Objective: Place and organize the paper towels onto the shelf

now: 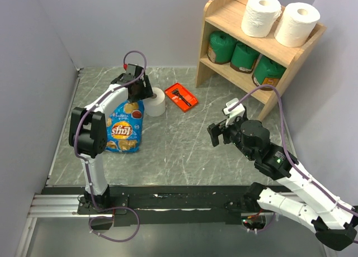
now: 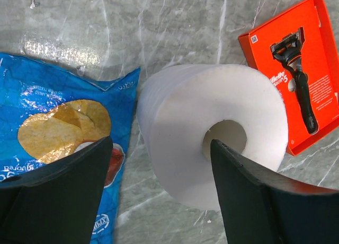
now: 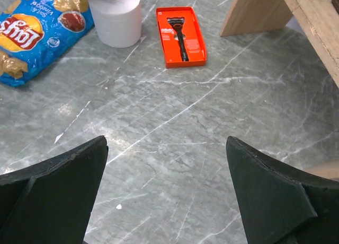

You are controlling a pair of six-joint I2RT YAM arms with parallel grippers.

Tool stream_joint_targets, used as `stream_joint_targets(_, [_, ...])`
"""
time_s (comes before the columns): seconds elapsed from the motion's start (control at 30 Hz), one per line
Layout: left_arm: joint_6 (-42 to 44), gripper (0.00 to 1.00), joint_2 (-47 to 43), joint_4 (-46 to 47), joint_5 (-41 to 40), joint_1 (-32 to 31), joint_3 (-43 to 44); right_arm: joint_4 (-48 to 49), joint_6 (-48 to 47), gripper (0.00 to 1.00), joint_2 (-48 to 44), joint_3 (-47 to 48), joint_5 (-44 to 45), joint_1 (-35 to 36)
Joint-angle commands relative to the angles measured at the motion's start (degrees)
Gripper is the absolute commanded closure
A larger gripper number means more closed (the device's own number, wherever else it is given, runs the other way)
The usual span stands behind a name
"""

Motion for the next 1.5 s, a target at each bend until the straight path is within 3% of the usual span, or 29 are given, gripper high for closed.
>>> stream_joint_targets(0.0, [1.1,0.22,-0.2,1.6,1.7,-0.4,1.2,0.6,0.6,0.01,-0.7,0.0,1.9,0.4])
stream_joint_targets(0.17, [1.2,0.28,0.6,1.3,3.0,-0.7,1.2,0.2,0.1,0.00,-0.9,-0.1,2.3,0.4])
stream_joint_targets(0.3, [1.7,0.44,-0.1,0.8,4.1,-1.2,1.6,-0.5,0.0,0.00,-1.4,0.2,2.6,0.4])
stream_joint_targets(0.5, [2.7,0.57,-2.6,-1.8,4.6,-2.9,0.3,-1.2,0.2,0.00,-2.2,0.7,2.9,0.4])
stream_joint_targets(0.7, [3.3,0.61,-9.4,-3.9,1.9,-8.3,-5.3,-1.2,-1.1,0.01,-3.8,-0.1,3.7,0.4])
stream_joint_targets(0.97, [0.4,0.62,-16.5,-0.8,5.8,-16.5,-12.9,-0.5,-1.1,0.00,-6.1,-1.3,4.6,0.4])
stream_joint_targets(1.17, [-0.9,0.55,-16.0,-0.2,8.7,-20.8,-11.8,-2.4,1.6,0.00,-3.5,-0.1,4.4,0.3])
stream_joint_targets(1.2, [-1.0,0.46,-16.2,-0.2,9.1,-20.9,-10.9,-3.3,2.1,0.00,-2.5,0.3,3.6,0.4])
stream_joint_targets(1.33, [0.0,0.28,-18.4,-2.3,9.3,-20.8,-7.4,-3.3,5.0,0.01,-0.8,1.7,0.0,0.4])
stream_joint_targets(1.47, [1.7,0.04,-20.9,-6.0,5.4,-19.2,-4.0,-0.2,10.0,0.01,2.3,2.7,-4.3,0.4])
